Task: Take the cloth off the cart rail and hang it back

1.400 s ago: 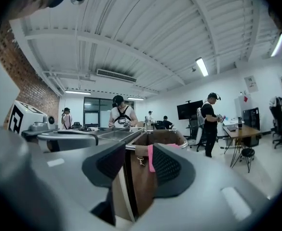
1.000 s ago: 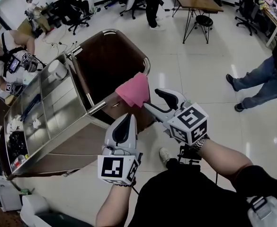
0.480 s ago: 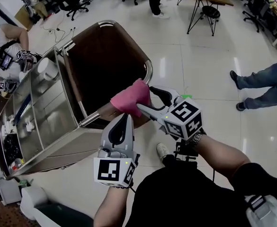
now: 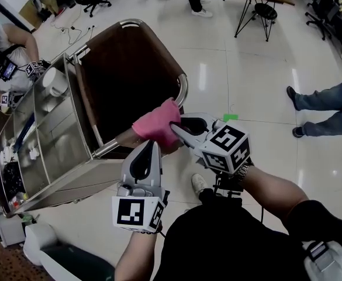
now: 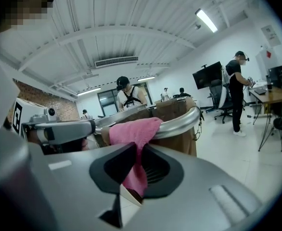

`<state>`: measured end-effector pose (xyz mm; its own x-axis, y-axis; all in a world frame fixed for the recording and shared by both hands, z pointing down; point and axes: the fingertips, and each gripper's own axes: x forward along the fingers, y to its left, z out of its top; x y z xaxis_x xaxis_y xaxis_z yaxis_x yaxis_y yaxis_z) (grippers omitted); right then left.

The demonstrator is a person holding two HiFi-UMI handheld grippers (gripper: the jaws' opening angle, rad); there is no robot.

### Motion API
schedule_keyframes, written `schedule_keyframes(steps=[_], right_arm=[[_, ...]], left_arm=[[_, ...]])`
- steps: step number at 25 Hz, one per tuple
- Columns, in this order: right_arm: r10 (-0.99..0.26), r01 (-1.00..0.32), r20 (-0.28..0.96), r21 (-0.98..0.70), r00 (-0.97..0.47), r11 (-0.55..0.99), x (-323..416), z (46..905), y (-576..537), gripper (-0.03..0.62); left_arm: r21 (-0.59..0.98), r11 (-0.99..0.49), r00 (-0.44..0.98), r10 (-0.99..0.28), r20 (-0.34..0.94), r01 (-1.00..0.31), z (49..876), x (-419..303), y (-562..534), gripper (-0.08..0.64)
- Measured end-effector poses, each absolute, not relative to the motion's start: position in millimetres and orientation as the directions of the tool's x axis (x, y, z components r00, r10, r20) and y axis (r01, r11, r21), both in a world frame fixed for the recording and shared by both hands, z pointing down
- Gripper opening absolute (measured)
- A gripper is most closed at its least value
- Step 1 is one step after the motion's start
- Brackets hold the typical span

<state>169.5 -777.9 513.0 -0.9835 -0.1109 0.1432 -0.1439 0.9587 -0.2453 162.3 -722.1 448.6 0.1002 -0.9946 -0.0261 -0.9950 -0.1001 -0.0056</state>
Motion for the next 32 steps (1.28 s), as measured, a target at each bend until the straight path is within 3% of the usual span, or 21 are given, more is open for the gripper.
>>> schedule_keyframes(steps=[17, 32], right_arm=[[-0.187, -0.194, 0.059, -0.165, -0.981, 0.967, 215.2, 448.9, -712.1, 0.023], [-0.300, -0.298, -0.052, -0.036, -0.953, 0.954, 270.3, 385.5, -548.8, 0.023]], left_arm=[[-0.037, -0.122, 0.125, -0.988, -0.094, -0.992, 407.4, 195.2, -655.3, 0.003], [-0.091, -0.186, 0.199, -0.964, -0.177, -0.978, 372.2, 231.9, -493.2, 0.003]])
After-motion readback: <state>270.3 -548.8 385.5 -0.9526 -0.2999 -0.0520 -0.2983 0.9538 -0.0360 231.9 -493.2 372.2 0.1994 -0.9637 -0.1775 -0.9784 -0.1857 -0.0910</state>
